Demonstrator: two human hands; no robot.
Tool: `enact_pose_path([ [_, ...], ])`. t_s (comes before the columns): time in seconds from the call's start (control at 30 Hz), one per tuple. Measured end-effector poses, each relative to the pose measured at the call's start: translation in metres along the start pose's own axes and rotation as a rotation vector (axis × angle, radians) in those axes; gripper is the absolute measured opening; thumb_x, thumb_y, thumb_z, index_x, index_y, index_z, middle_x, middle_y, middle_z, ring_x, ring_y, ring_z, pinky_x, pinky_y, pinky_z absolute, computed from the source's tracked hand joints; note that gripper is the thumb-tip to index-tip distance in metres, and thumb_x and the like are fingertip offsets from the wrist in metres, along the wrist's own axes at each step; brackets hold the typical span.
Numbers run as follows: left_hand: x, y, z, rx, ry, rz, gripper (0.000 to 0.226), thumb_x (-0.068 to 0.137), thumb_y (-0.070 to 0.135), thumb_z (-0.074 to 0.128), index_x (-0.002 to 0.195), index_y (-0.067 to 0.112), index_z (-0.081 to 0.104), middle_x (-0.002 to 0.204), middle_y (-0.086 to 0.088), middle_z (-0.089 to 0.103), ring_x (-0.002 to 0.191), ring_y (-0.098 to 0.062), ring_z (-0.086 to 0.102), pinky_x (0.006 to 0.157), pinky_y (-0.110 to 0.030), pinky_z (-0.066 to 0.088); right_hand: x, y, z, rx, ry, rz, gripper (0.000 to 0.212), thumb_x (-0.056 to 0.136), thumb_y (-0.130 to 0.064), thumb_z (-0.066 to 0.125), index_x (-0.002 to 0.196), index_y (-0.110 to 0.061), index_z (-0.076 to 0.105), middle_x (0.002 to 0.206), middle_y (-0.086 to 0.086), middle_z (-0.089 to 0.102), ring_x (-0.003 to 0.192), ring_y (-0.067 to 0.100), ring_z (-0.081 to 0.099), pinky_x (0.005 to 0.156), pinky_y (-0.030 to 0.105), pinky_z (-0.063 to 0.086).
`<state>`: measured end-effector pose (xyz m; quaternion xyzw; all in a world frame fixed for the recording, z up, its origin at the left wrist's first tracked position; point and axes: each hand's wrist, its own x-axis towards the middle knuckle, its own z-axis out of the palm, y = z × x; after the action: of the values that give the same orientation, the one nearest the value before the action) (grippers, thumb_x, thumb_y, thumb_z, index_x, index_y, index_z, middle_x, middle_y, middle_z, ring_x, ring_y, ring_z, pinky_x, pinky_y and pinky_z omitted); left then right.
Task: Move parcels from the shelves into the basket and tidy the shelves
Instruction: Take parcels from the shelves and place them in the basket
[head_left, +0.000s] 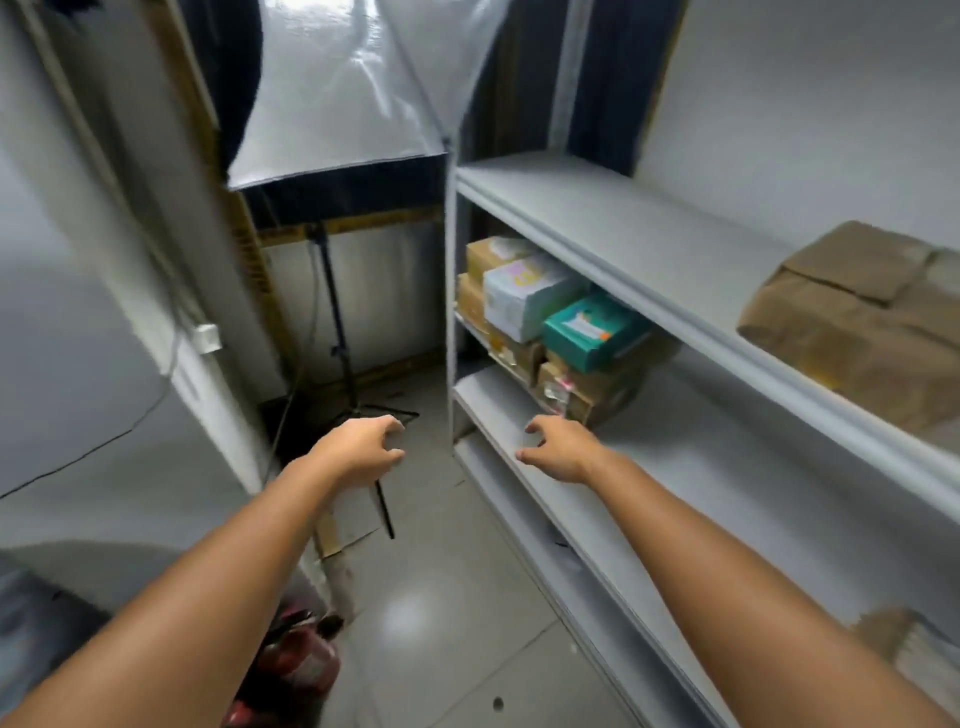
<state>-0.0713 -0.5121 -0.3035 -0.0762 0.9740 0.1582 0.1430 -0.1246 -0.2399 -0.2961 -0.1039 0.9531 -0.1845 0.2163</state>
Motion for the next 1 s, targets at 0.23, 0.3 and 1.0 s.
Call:
enact_pose_path([
  [0.23, 0.070, 0.074, 0.012, 0.019, -0.048, 0.142, 0.048, 0.092, 0.044, 0.058, 0.137, 0.031, 0.049, 0.132, -0.001, 0.059, 0.119, -0.020, 0.057, 0.096, -0.033, 0.047, 0.035, 0.072, -0.018, 0.148, 0.114, 0.155, 0.053, 0.089, -0.043, 0.064, 0.136, -0.021, 0.053, 0.135, 0.007, 0.059, 0.121, 0.028, 0.056, 0.099, 0.036, 0.047],
  [0.3, 0.089, 0.085, 0.014, 0.015, -0.041, 0.155, 0.048, 0.091, 0.042, 0.059, 0.136, 0.029, 0.051, 0.131, -0.002, 0.060, 0.118, -0.020, 0.057, 0.096, -0.033, 0.048, 0.051, 0.084, -0.021, 0.198, 0.152, 0.173, 0.047, 0.089, -0.042, 0.064, 0.131, -0.022, 0.056, 0.132, 0.007, 0.060, 0.116, 0.028, 0.058, 0.096, 0.036, 0.049],
  [1.0, 0.296, 0.173, 0.023, -0.729, -0.031, 0.346, 0.059, 0.094, 0.035, 0.063, 0.145, 0.017, 0.041, 0.139, -0.009, 0.052, 0.120, -0.024, 0.056, 0.093, -0.037, 0.053, 0.198, 0.129, -0.061, 0.810, 0.619, 0.385, 0.051, 0.092, -0.037, 0.064, 0.137, -0.017, 0.049, 0.115, 0.003, 0.061, 0.112, 0.027, 0.059, 0.094, 0.051, 0.054],
])
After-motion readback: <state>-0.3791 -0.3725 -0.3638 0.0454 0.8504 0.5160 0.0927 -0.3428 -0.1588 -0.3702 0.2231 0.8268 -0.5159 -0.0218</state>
